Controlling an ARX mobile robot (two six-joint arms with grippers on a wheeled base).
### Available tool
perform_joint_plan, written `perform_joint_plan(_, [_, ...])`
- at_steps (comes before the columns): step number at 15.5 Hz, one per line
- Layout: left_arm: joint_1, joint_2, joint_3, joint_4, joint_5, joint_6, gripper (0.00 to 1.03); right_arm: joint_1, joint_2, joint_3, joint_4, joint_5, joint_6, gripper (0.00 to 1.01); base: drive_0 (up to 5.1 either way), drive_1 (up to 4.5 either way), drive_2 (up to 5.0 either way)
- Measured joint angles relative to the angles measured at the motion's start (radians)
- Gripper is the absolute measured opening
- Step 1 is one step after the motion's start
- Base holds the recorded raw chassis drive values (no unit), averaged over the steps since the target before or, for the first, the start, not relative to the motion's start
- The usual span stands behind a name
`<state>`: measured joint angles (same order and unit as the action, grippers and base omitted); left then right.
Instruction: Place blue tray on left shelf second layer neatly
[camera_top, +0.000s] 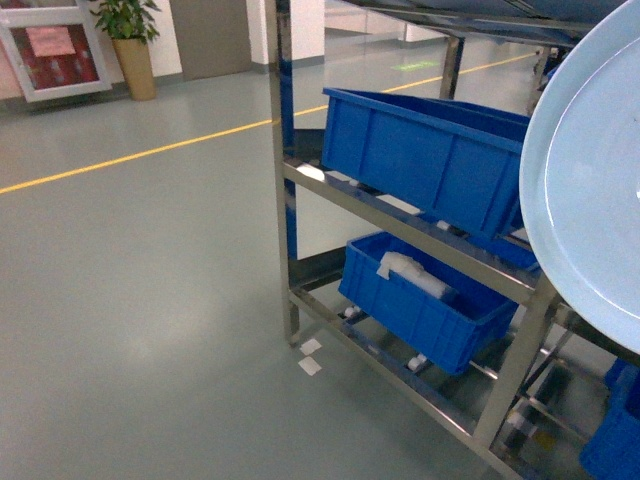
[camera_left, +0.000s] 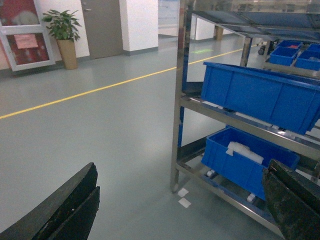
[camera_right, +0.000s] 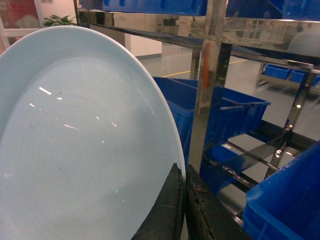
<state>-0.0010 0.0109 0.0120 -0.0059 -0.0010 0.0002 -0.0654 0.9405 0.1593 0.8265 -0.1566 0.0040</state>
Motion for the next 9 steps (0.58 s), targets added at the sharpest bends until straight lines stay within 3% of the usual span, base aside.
perform_joint_plan(9, [0.0,0.0,0.0,0.0,0.0,0.0,0.98,0.0,0.0,0.0,0.0,0.0,0.0,0.02,-1.5,-1.48,-1.5])
